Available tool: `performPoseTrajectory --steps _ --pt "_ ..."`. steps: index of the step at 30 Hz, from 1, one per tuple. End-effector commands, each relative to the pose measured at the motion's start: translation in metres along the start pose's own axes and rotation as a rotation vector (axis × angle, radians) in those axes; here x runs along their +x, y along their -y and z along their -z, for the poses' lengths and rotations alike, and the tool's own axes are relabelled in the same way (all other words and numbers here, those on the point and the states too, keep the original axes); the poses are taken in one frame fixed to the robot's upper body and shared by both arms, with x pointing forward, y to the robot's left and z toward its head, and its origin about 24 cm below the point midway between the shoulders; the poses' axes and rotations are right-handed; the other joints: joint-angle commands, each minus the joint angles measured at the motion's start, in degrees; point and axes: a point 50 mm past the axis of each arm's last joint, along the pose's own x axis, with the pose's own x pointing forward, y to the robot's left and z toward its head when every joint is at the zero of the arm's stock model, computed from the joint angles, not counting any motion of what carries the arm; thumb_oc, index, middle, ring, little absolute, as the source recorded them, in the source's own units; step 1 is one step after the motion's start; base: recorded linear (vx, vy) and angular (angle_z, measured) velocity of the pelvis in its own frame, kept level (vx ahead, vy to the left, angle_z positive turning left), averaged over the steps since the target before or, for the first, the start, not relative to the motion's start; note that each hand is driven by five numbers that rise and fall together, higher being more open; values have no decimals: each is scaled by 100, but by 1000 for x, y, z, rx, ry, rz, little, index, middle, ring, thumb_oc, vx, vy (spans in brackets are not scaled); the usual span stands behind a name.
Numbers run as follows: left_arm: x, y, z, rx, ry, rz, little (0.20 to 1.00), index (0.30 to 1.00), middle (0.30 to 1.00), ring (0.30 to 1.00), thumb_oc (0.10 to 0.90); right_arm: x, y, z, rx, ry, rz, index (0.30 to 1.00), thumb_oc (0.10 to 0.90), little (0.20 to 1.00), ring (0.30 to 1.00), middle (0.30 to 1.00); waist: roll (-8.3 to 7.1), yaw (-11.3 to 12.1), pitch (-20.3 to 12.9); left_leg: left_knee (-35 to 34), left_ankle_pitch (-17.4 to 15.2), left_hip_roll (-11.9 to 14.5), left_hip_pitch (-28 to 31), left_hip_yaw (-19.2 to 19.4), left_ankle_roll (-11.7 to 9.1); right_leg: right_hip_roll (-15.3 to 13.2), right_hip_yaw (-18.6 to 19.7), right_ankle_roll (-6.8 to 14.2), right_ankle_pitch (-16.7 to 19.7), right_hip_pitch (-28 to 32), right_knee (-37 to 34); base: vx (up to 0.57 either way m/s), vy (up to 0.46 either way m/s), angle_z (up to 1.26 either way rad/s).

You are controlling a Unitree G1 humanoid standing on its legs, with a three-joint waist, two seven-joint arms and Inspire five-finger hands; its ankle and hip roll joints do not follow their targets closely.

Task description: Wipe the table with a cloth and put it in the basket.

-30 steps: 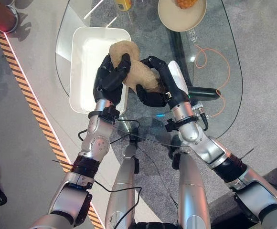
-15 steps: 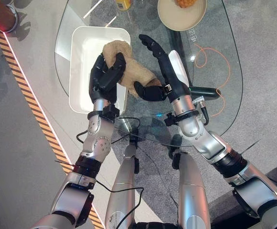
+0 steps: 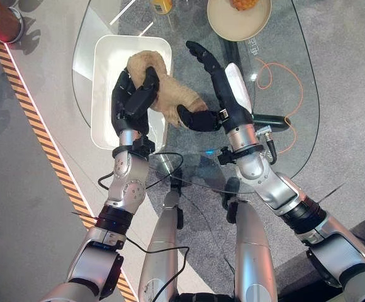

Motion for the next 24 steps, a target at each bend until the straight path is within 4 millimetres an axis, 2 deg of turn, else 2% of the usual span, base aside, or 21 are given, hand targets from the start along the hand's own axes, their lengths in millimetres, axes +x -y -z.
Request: performPoseTrajectory --steps 1,7,8,17,19,24 --pt "18 35 -79 -41 421 140 200 300 300 300 100 23 33 -60 97 314 237 900 800 900 900 900 -204 31 -153 575 -924 -430 143 472 251 382 105 186 605 367 -1305 0 0 0" --pt "21 27 -84 -7 456 91 200 300 300 300 100 21 47 -40 56 243 360 900 800 900 900 900 -207 -9 -153 583 -940 -415 138 483 245 374 123 192 600 357 -1302 0 0 0" --pt "21 22 -85 2 465 71 200 300 300 300 100 19 52 -31 40 214 401 900 800 900 900 900 -211 -24 -153 597 -998 -408 170 486 242 374 136 200 543 382 -1279 0 0 0" --pt "23 5 -94 63 515 -1 200 300 300 300 100 6 74 11 -46 77 595 900 800 900 900 900 -217 -94 -153 559 -983 -374 139 494 243 382 176 224 592 336 -1328 0 0 0" --pt "24 -2 -97 79 526 -25 200 300 300 300 100 -1 84 27 -77 17 659 900 800 900 900 900 -220 -113 -153 573 -1047 -358 169 500 242 381 187 238 531 359 -1299 0 0 0" --pt "26 -11 -103 112 551 -54 200 300 300 300 100 -9 100 47 -122 -60 749 900 800 900 900 900 -232 -128 -153 577 -1023 -348 120 497 241 398 195 244 582 324 -1327 -4 0 -1"
